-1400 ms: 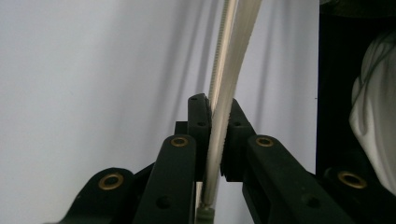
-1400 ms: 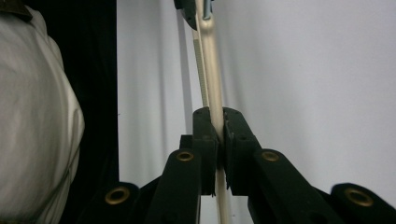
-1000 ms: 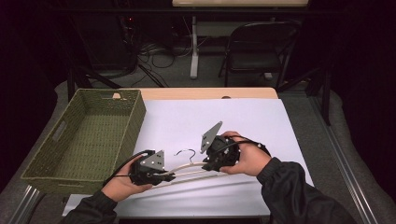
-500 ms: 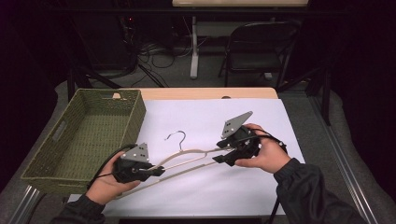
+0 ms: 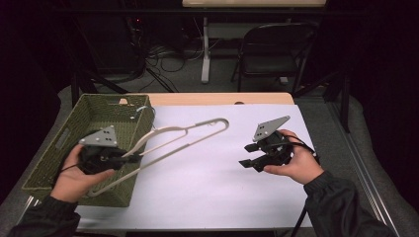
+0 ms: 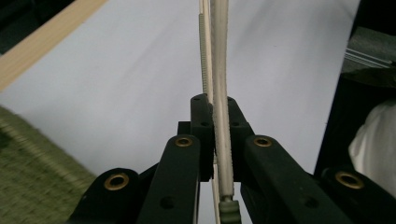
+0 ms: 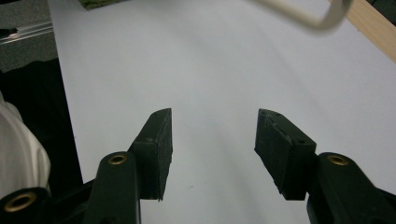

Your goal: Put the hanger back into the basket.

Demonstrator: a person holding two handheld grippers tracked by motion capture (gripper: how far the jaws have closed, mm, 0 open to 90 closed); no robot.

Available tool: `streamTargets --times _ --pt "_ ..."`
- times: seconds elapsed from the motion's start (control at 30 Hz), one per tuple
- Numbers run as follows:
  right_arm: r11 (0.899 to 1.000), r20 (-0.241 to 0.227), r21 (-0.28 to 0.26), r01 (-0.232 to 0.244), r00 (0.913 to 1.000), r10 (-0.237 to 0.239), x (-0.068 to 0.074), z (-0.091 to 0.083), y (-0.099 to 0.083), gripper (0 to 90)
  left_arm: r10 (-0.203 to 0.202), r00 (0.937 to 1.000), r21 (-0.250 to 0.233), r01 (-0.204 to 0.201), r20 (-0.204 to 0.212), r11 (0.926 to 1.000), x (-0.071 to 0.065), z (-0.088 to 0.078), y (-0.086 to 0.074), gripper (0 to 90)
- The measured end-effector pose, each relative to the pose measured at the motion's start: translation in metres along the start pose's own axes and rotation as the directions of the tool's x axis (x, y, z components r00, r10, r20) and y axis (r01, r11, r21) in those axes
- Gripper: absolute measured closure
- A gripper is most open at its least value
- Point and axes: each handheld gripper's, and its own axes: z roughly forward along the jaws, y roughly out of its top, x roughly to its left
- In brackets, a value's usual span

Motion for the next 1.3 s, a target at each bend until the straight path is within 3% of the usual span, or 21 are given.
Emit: streamTargets --times 0.07,0.1,0.3,0.4,0.43,0.47,0.63,0.97,1.17,1.23,1.27,1.3 --pt "1.000 0.011 0.001 -0.010 0.9999 0.010 -0.003 0.001 -0.004 45.8 -0.025 0.9993 -0.011 0.025 -0.028 0.9996 0.012 -0.011 -0.003 86.8" --pt "1.000 0.019 0.007 -0.025 0.9995 0.024 -0.005 0.001 -0.008 45.8 -0.046 0.9970 -0.019 0.044 -0.062 0.9988 0.023 -0.022 -0.008 86.8" --pt "0.999 0.031 0.014 -0.042 0.9987 0.041 -0.009 0.002 -0.013 45.7 -0.088 0.9871 -0.039 0.083 -0.134 0.9958 0.047 -0.048 -0.021 86.7" --pt "0.998 0.039 0.014 -0.055 0.9977 0.055 -0.012 0.002 -0.015 45.4 -0.111 0.9799 -0.050 0.104 -0.166 0.9933 0.060 -0.061 -0.029 86.7" --pt "0.998 0.044 0.012 -0.062 0.9971 0.062 -0.014 0.002 -0.016 45.5 -0.132 0.9744 -0.063 0.123 -0.182 0.9904 0.069 -0.069 -0.034 86.7" --pt "0.998 0.044 0.012 -0.062 0.9971 0.062 -0.014 0.002 -0.016 45.5 -0.132 0.9744 -0.063 0.123 -0.182 0.9904 0.069 -0.069 -0.034 86.7" --pt "0.997 0.045 0.018 -0.069 0.9967 0.068 -0.015 0.003 -0.019 45.6 -0.160 0.9607 -0.078 0.146 -0.227 0.9863 0.090 -0.083 -0.046 86.7" --pt "0.997 0.042 0.035 -0.076 0.9963 0.074 -0.014 0.008 -0.021 45.5 -0.179 0.9443 -0.042 0.174 -0.276 0.9839 0.114 -0.078 -0.072 86.7" --pt "0.996 0.041 0.044 -0.082 0.9959 0.080 -0.013 0.012 -0.023 45.5 -0.201 0.9410 -0.048 0.196 -0.272 0.9795 0.121 -0.080 -0.089 86.7" --pt "0.996 0.044 0.022 -0.087 0.9953 0.086 -0.013 0.014 -0.025 45.5 -0.218 0.9379 -0.057 0.211 -0.270 0.9759 0.123 -0.083 -0.095 86.6" --pt "0.995 0.035 0.054 -0.086 0.9959 0.084 -0.014 0.012 -0.024 45.5 -0.222 0.9372 -0.056 0.215 -0.269 0.9751 0.124 -0.085 -0.098 86.6" --pt "0.995 0.037 0.043 -0.086 0.9957 0.085 -0.014 0.014 -0.025 45.5 -0.226 0.9356 -0.053 0.220 -0.271 0.9741 0.125 -0.086 -0.100 86.6"
